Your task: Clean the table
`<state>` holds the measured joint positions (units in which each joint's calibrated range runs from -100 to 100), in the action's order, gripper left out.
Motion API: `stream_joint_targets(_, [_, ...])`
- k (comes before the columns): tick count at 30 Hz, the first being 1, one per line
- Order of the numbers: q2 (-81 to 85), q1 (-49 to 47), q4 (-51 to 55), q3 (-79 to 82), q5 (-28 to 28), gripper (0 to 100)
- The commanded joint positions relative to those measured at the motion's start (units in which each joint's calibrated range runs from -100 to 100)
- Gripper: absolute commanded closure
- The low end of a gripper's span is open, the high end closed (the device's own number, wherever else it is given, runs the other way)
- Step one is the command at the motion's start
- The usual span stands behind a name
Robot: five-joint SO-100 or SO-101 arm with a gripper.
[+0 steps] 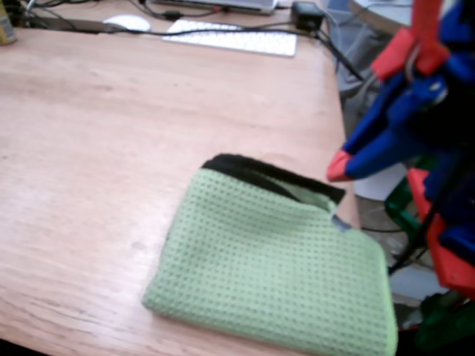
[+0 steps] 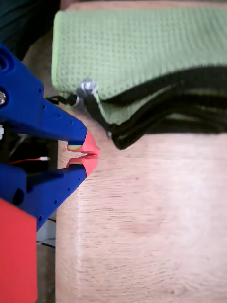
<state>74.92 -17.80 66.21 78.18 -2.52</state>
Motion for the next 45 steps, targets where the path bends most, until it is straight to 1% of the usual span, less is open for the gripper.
stream_joint_targets(1, [0.9,2.2,-4.7,5.4,-0.2,99])
stream_joint_targets(5, [10.7,6.6,-3.3,9.0,-0.2,99])
stream_joint_targets(12, [22.5,6.5,3.2,11.3,-0.1,99])
stream_joint_targets(45, [22.6,5.8,3.2,11.4,0.1,100])
